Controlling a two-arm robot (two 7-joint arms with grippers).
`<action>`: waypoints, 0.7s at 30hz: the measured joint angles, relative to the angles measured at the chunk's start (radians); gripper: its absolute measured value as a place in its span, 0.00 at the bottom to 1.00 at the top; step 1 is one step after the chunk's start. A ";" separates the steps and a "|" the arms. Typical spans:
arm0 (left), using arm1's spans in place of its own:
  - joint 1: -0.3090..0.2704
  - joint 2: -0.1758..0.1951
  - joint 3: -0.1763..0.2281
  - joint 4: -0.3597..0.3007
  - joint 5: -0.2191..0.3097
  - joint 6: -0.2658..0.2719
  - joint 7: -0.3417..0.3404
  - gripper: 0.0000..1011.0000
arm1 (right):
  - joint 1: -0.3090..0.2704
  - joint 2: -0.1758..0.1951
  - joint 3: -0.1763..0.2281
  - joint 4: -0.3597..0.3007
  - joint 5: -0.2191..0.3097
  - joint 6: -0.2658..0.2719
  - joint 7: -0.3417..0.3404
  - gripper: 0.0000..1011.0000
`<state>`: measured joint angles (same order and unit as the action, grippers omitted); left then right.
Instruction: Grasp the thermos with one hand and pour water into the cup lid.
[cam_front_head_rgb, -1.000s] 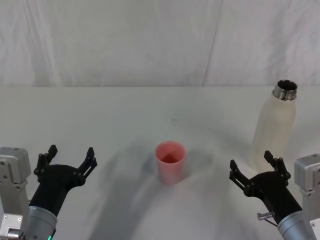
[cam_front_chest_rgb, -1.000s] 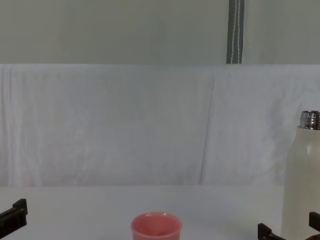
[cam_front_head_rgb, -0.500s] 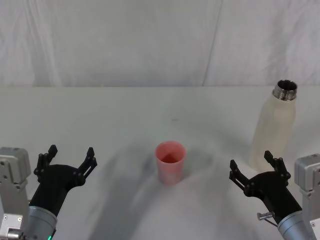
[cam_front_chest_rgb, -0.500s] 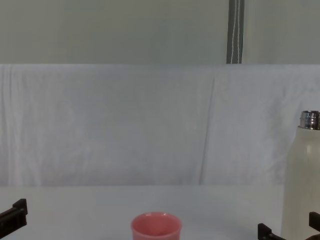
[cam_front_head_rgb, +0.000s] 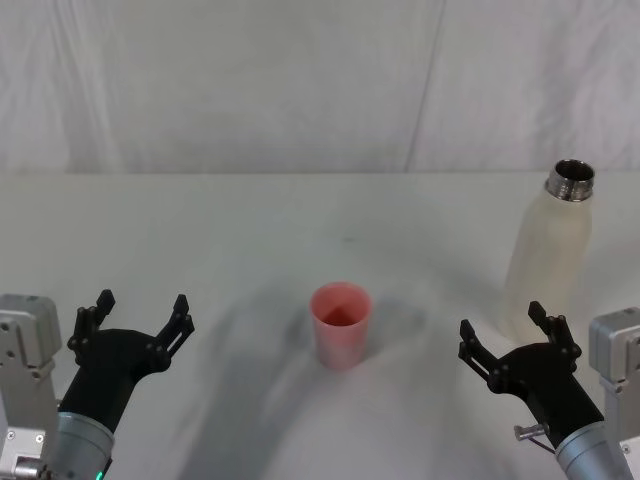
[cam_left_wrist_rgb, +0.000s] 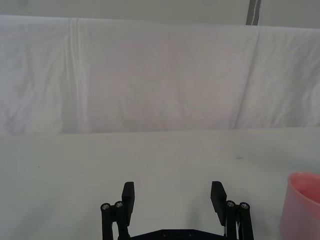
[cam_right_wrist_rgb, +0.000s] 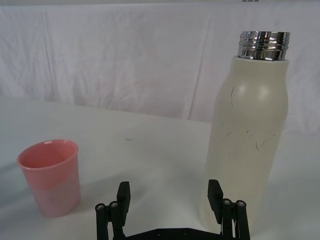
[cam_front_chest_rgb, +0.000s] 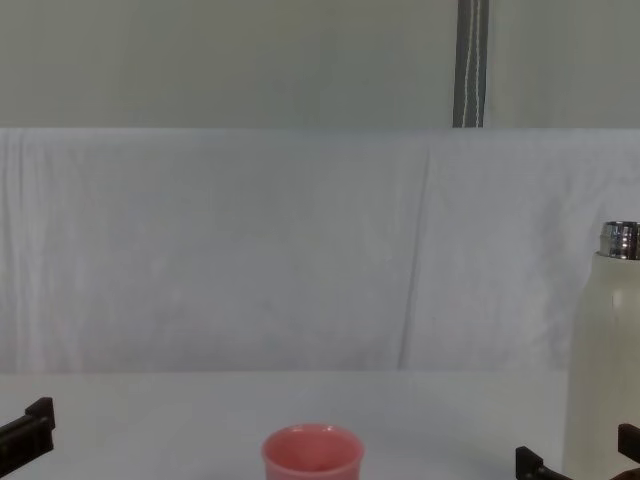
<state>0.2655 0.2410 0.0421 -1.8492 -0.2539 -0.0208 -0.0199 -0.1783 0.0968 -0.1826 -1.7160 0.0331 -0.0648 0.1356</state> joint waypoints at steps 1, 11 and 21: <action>0.000 0.000 0.000 0.000 0.000 0.000 0.000 0.99 | 0.000 0.000 0.000 0.000 0.000 0.000 0.000 0.99; 0.000 0.000 0.000 0.000 0.000 0.000 0.000 0.99 | 0.000 0.000 0.000 0.000 0.000 0.000 0.000 0.99; 0.000 0.000 0.000 0.000 0.000 0.000 0.000 0.99 | 0.000 0.000 0.000 0.000 0.000 0.000 0.000 0.99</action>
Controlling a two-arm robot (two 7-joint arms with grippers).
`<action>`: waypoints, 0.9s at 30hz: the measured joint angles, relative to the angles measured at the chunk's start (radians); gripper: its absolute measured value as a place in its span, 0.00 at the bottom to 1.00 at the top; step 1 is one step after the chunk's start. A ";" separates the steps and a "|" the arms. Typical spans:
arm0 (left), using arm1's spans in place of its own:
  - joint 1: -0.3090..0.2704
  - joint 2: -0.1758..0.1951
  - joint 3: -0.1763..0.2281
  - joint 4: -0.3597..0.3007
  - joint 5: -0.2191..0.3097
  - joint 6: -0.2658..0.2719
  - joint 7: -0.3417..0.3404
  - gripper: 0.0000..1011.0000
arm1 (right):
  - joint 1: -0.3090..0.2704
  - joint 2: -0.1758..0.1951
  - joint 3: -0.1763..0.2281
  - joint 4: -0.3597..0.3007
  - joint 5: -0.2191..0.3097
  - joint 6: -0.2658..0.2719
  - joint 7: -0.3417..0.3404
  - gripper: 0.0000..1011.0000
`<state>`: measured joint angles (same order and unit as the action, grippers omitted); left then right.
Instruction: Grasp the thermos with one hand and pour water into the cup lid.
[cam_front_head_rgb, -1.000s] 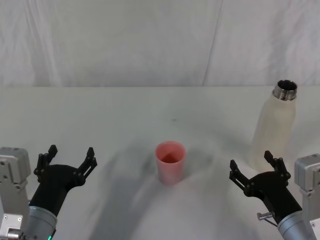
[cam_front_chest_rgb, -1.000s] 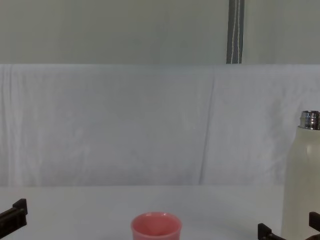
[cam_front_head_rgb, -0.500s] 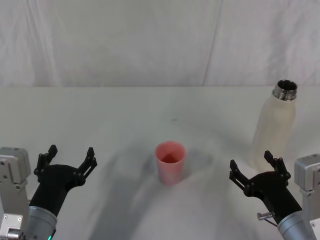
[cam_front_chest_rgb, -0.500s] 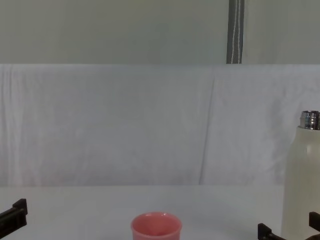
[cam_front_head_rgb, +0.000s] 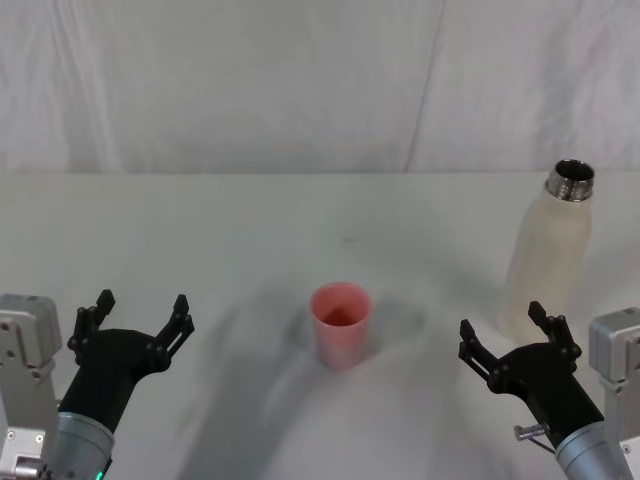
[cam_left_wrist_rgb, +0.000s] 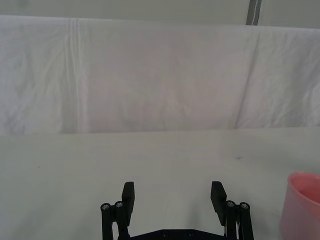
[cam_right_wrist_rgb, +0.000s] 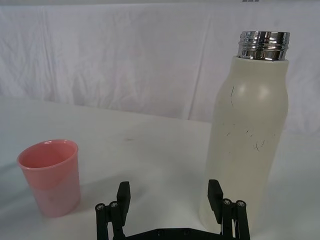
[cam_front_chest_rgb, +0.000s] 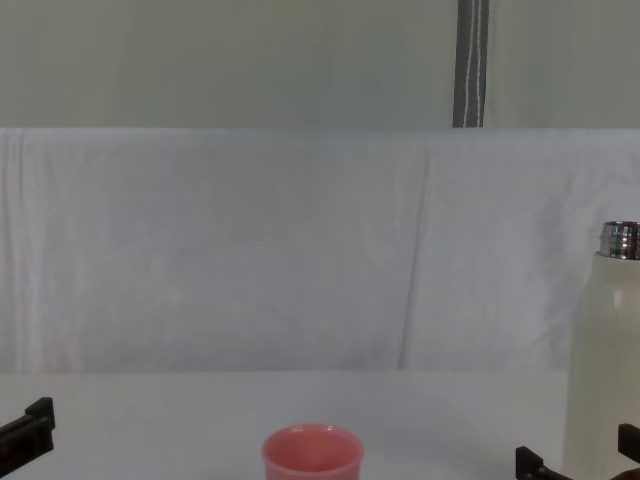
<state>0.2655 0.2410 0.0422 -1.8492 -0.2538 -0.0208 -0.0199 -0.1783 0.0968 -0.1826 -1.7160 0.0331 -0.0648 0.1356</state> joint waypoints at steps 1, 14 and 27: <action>0.000 0.000 0.000 0.000 0.000 0.000 0.000 0.99 | 0.000 0.000 0.000 0.000 0.000 0.000 0.000 0.99; 0.000 0.000 0.000 0.000 0.000 0.000 0.000 0.99 | 0.000 0.000 0.000 0.000 0.000 0.000 0.000 0.99; 0.000 0.000 0.000 0.000 0.000 0.000 0.000 0.99 | 0.000 0.000 0.000 0.000 0.000 0.000 0.000 0.99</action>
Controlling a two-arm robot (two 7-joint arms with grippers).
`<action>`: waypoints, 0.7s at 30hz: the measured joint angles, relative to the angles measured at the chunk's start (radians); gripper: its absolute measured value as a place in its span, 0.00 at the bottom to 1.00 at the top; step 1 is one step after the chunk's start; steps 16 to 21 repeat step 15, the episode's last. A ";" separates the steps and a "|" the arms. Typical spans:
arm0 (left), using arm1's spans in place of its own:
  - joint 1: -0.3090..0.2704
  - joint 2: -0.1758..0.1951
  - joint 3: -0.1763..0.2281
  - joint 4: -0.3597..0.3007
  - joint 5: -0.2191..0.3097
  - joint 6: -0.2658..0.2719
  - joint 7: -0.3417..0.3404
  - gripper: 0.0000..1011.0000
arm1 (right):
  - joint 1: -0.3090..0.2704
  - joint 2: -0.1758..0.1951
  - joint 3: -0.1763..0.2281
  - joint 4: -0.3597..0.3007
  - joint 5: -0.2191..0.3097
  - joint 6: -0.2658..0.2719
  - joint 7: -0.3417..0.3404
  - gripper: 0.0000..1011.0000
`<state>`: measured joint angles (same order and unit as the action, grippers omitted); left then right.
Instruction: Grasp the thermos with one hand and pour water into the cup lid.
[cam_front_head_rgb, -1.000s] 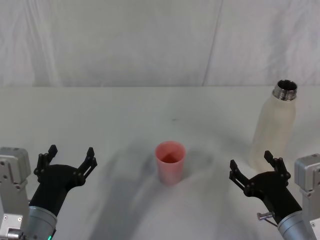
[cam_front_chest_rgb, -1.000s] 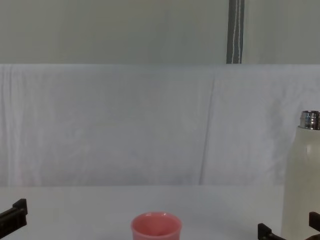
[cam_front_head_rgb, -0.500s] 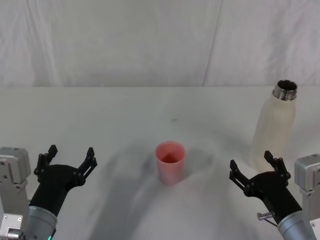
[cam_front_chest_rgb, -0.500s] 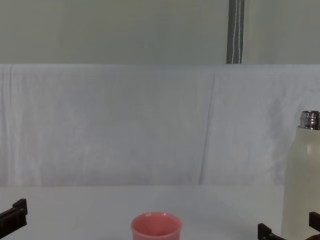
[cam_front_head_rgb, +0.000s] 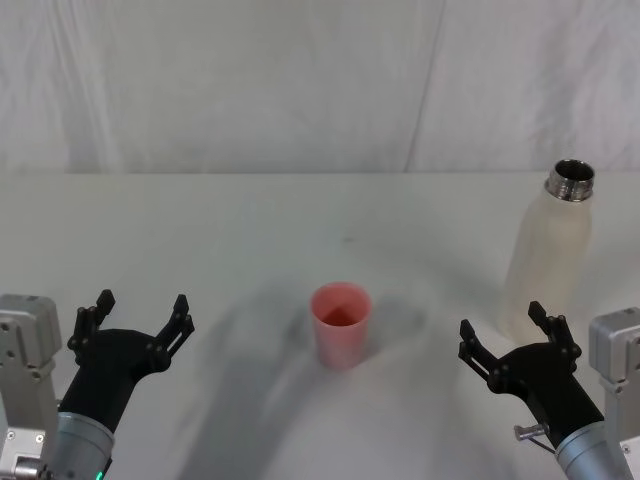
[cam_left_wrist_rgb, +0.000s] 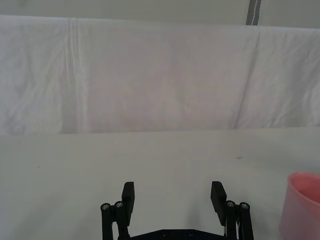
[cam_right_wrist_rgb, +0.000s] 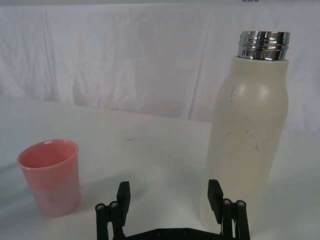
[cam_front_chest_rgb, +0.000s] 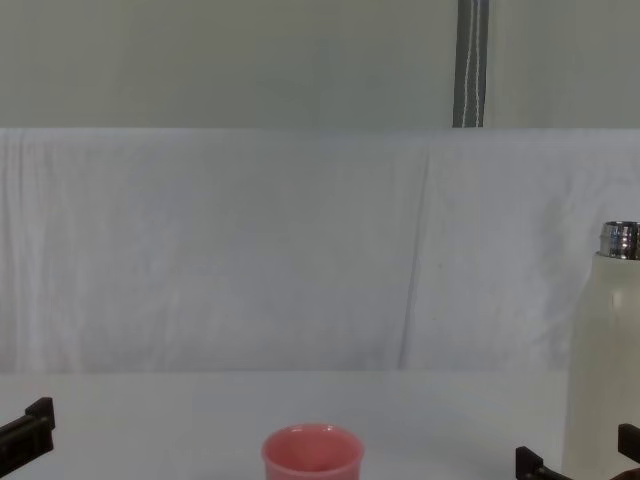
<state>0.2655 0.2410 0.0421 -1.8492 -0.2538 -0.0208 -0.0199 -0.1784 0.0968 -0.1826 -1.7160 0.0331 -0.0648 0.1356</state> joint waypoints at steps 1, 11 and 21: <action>0.000 0.000 0.000 0.000 0.000 0.000 0.000 0.99 | 0.000 0.000 0.000 0.000 0.000 0.000 0.000 0.99; 0.000 0.000 0.000 0.000 0.000 0.000 0.000 0.99 | 0.000 0.000 0.000 0.000 0.000 0.000 0.000 0.99; 0.000 0.000 0.000 0.000 0.000 0.000 0.000 0.99 | 0.000 0.000 0.000 0.000 0.000 0.000 0.000 0.99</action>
